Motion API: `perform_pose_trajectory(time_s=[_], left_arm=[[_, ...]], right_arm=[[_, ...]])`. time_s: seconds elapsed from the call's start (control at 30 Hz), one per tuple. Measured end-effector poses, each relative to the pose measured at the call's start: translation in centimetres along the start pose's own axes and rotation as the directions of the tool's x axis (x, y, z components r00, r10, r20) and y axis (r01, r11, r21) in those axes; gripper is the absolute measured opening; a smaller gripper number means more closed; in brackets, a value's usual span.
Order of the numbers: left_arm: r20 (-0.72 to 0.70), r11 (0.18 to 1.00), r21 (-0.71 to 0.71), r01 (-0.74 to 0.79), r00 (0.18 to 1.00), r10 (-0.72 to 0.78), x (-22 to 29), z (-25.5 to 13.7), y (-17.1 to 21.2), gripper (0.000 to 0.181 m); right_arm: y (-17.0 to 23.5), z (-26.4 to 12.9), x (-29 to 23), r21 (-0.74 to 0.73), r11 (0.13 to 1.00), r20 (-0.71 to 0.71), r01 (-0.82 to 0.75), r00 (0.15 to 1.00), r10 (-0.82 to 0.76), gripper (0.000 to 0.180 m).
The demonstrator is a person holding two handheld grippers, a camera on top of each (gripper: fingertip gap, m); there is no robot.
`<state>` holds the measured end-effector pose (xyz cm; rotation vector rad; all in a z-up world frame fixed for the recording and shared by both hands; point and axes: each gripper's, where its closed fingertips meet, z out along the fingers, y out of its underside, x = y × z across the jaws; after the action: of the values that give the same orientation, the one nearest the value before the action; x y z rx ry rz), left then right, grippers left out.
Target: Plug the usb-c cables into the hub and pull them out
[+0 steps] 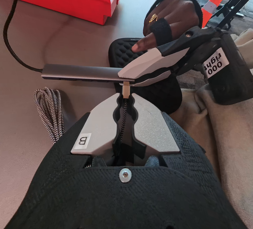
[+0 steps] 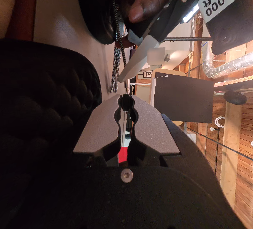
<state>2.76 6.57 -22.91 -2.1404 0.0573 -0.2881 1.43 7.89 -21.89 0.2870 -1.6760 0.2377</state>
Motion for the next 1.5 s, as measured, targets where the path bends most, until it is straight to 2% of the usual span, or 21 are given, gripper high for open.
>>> perform_pose_trajectory(time_s=[0.77,1.3,1.5], left_arm=[[-0.004,0.998,-0.054,-0.009,1.000,0.009,0.1,0.4,0.7,0.011],[-0.061,1.000,0.013,0.020,0.998,-0.019,0.2,0.2,0.0,0.010],[-0.022,1.000,0.020,0.014,1.000,-0.014,-0.2,0.5,-0.3,0.011]], right_arm=[[-0.2,0.0,0.0,0.019,0.999,0.014,0.031,0.999,-0.031,0.009],[-1.5,0.1,0.0,0.166,0.985,0.068,-0.046,0.997,0.035,0.008],[-1.3,0.4,-0.2,0.160,0.986,0.088,-0.037,0.996,0.023,0.009]])
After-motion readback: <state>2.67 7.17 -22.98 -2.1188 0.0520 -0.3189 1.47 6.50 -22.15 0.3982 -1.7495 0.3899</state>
